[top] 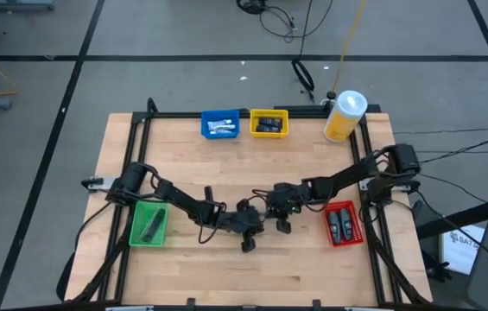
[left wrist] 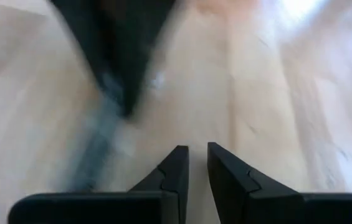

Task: Pick & Place Travel size toiletries
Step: Put the black hair comb into the green bin

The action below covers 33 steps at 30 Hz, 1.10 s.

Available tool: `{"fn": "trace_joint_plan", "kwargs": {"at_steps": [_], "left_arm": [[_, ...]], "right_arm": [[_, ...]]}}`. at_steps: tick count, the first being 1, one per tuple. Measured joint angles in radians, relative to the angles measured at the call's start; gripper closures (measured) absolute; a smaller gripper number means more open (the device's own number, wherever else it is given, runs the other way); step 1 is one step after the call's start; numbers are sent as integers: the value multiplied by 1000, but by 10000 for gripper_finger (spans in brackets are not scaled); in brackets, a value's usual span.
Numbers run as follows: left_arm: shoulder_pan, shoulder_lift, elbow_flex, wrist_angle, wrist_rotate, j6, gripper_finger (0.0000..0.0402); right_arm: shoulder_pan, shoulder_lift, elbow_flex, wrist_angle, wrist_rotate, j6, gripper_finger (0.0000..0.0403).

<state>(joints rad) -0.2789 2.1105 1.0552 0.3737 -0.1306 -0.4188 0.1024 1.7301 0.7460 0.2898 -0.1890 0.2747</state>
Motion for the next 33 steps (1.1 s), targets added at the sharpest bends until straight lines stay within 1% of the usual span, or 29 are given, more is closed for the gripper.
{"fn": "trace_joint_plan", "kwargs": {"at_steps": [2, 4, 6, 9, 11, 13, 15, 17, 19, 21, 23, 24, 25, 27, 29, 31, 33], "left_arm": [[-1, -27, -3, -11, 59, 22, 338], [-6, -70, -5, -58, 112, 38, 338], [-12, -121, -2, -90, 130, 44, 338], [-23, -225, -2, -213, 108, 47, 338], [-38, -306, -2, -306, 48, 67, 339], [-64, -392, -2, -378, -48, 93, 339], [-98, -486, 1, -467, -199, 115, 339], [-133, -567, 1, -539, -401, 133, 339], [-171, -633, 1, -607, -633, 151, 339], [-200, -685, 1, -634, -832, 186, 339], [-219, -715, 1, -647, -958, 246, 339], [-220, -724, 1, -647, -989, 281, 339], [-219, -731, 1, -646, -1008, 316, 339], [-205, -733, 1, -632, -1012, 396, 339], [-185, -732, 1, -634, -978, 485, 337], [-153, -728, 1, -631, -895, 531, 323], [-109, -714, 1, -613, -768, 553, 296]], "right_arm": [[-1, -50, 0, -53, 68, -18, 388], [-2, -102, 1, -96, 136, -47, 388], [-2, -147, 0, -137, 206, -75, 392], [-3, -206, 0, -148, 292, -113, 397], [-2, -232, -2, -147, 325, -126, 396], [-2, -235, -9, -121, 354, -136, 392], [3, -233, -22, -95, 400, -146, 389], [10, -219, -29, -56, 450, -165, 389], [20, -202, -38, -24, 488, -192, 392], [29, -190, -44, 19, 509, -212, 395], [38, -193, -54, 59, 529, -220, 395], [39, -193, -58, 91, 529, -223, 394], [43, -193, -64, 114, 528, -226, 392], [50, -192, -79, 156, 529, -241, 390], [57, -192, -88, 206, 527, -260, 390], [60, -193, -89, 236, 526, -269, 392], [60, -193, -89, 232, 526, -269, 394]]}}
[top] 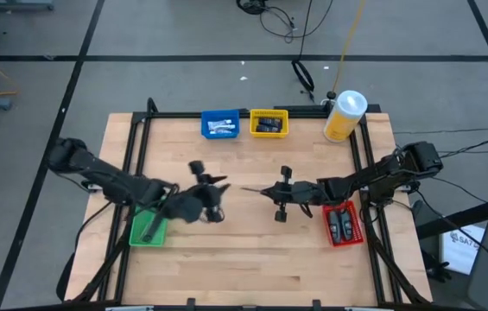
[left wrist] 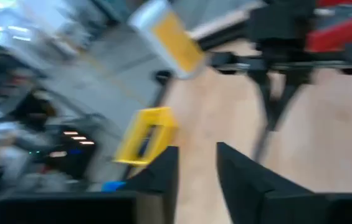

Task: Pick & Place Travel size toiletries
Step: Put the black hair comb into the green bin

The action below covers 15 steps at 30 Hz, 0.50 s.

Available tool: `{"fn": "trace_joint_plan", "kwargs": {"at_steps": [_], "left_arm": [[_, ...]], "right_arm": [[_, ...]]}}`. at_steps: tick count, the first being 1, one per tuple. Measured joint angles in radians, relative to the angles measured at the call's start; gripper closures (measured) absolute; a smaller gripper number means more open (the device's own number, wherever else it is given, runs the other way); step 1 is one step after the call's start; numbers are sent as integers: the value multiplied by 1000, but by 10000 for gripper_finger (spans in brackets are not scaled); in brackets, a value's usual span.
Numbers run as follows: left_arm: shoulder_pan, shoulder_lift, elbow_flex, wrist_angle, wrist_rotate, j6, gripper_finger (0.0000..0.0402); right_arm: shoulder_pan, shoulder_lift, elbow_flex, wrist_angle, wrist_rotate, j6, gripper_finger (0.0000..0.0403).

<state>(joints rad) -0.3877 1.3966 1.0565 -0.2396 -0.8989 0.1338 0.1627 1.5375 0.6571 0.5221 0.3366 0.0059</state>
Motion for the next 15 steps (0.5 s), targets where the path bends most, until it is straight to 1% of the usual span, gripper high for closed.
{"fn": "trace_joint_plan", "kwargs": {"at_steps": [3, 4, 6, 9, 11, 13, 15], "left_arm": [[73, 37, 0, 43, 214, 3, 234], [92, 52, 0, 66, 267, 3, 211], [128, 90, 0, 105, 329, 3, 167], [163, 164, 1, 134, 342, 14, 115], [176, 210, 1, 137, 338, 24, 98], [181, 248, 1, 138, 333, 25, 97], [177, 284, 1, 154, 315, 25, 115]], "right_arm": [[-1, 0, -2, 7, 1, 0, 393], [-1, 0, -2, 13, 0, 0, 391], [0, 0, -2, 15, 0, 0, 390], [-1, 0, -2, 15, 0, 0, 391], [-1, 0, -2, 15, 0, 0, 392], [-1, 0, -2, 16, -1, -6, 393], [-1, 0, -2, 15, -1, -17, 391]]}}
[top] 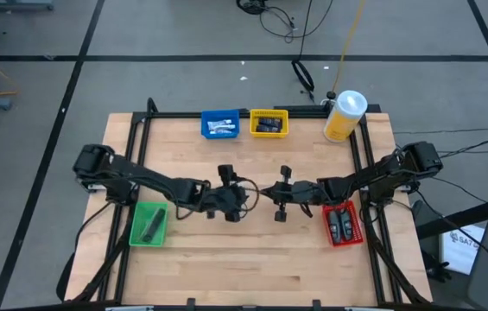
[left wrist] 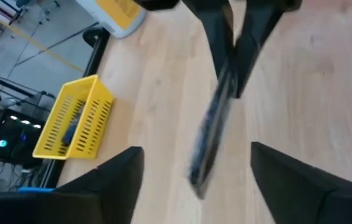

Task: Pick & Place Travel size toiletries
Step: Put the black hair comb into the green bin

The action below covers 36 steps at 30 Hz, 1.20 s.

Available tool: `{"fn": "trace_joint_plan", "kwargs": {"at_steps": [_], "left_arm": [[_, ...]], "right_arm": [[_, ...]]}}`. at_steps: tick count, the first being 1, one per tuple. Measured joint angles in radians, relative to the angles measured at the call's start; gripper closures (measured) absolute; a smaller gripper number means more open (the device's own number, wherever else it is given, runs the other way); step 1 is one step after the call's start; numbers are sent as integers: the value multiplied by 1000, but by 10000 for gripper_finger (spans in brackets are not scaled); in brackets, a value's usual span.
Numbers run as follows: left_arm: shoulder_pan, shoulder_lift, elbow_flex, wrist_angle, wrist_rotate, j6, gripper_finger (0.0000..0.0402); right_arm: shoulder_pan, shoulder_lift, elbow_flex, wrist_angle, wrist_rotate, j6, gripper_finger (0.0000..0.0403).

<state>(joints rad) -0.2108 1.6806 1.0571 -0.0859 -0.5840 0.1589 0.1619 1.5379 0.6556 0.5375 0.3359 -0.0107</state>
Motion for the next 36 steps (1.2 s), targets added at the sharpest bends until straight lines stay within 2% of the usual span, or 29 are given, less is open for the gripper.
{"fn": "trace_joint_plan", "kwargs": {"at_steps": [4, 11, 15, 18, 21, 24, 27, 31, 36], "left_arm": [[-14, 28, 0, 44, -9, -4, 182], [-22, 31, 1, 48, -9, -54, 324], [-32, 31, 1, 10, 51, -66, 390], [-48, 31, 1, -32, 66, -95, 389], [-86, 19, 1, -122, 20, -134, 392], [-137, -26, 1, -238, -10, -210, 397], [-199, -87, 1, -350, 4, -293, 392], [-288, -168, 65, -585, 127, -386, 398], [-375, -190, 245, -1034, 358, -496, 392]], "right_arm": [[0, 0, 0, -11, 0, -2, 391], [2, 0, 0, -14, -9, -2, 387], [3, 0, 0, -15, -79, -6, 368], [4, -5, 2, -25, -131, -4, 331], [9, -39, 1, -76, -144, 16, 280], [18, -87, 1, -135, -160, 28, 233], [40, -121, 2, -166, -157, 33, 201], [71, -124, 2, -171, -158, 33, 180], [83, -112, 1, -163, -157, 23, 178]]}}
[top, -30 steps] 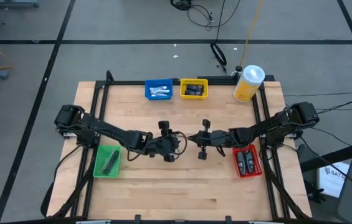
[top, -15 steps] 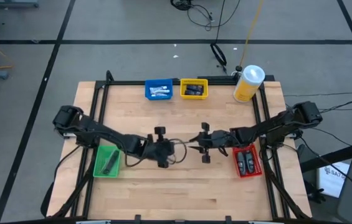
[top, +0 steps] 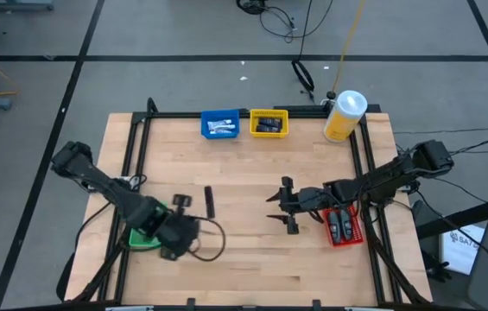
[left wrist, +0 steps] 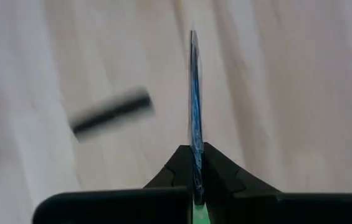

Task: Pick & Place Travel size toiletries
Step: Put the black hair comb into the green bin

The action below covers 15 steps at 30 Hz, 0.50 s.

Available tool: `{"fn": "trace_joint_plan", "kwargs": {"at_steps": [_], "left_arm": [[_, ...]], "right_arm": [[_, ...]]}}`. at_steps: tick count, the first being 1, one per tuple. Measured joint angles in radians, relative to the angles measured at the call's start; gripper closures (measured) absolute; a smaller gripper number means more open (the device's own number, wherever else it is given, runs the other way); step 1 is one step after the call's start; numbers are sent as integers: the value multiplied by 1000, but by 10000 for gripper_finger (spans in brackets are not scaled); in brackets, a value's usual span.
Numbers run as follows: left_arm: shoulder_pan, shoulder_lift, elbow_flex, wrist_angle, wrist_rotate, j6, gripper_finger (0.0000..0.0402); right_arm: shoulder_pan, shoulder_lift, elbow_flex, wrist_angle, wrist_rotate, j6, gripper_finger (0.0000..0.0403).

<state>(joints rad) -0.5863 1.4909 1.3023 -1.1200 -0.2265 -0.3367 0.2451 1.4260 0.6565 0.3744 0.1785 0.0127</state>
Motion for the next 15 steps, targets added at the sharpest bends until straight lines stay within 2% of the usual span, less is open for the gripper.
{"fn": "trace_joint_plan", "kwargs": {"at_steps": [4, 6, 9, 12, 15], "left_arm": [[-39, -1, 136, -340, 200, -165, 398], [-49, -1, 176, -455, 289, -247, 395], [-65, -23, 178, -447, 405, -231, 393], [-95, -35, 164, -449, 462, -210, 398], [-107, -38, 139, -454, 465, -161, 393]], "right_arm": [[0, -1, 1, 10, 0, 0, 184], [0, -1, 0, 9, 0, 0, 187], [0, -1, 0, 11, 0, -1, 187], [0, -1, 0, 9, -1, -1, 187], [0, -1, 0, 10, -1, -2, 187]]}}
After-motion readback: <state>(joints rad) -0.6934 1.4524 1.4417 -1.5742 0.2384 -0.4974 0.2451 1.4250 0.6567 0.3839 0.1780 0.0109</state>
